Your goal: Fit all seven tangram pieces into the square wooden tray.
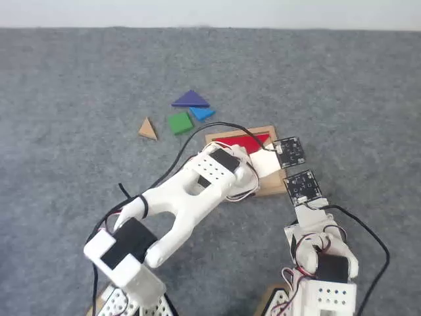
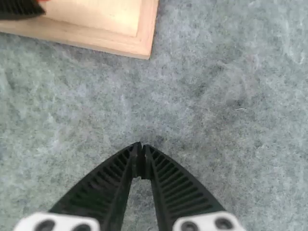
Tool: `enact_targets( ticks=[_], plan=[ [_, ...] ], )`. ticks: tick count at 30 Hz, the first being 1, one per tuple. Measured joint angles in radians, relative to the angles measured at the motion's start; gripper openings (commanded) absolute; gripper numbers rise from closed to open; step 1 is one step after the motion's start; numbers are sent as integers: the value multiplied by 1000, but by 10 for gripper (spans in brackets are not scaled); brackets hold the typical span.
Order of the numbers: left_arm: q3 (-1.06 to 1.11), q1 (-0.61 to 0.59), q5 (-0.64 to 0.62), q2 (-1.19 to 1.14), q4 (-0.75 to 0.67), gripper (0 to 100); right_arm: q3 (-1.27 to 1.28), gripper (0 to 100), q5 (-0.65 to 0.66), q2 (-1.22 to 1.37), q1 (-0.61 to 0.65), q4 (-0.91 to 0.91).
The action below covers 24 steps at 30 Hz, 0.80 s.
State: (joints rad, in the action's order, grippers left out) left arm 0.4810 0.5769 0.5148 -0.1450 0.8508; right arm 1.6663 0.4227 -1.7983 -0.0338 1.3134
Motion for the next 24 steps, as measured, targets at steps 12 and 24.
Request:
enact_targets(
  ticks=[12,24],
  plan=[
    [0,-3,18,0,21,181,0,8,0,0,0,0],
    [38,2,21,80,81,181,0,8,0,0,0,0]
  ],
)
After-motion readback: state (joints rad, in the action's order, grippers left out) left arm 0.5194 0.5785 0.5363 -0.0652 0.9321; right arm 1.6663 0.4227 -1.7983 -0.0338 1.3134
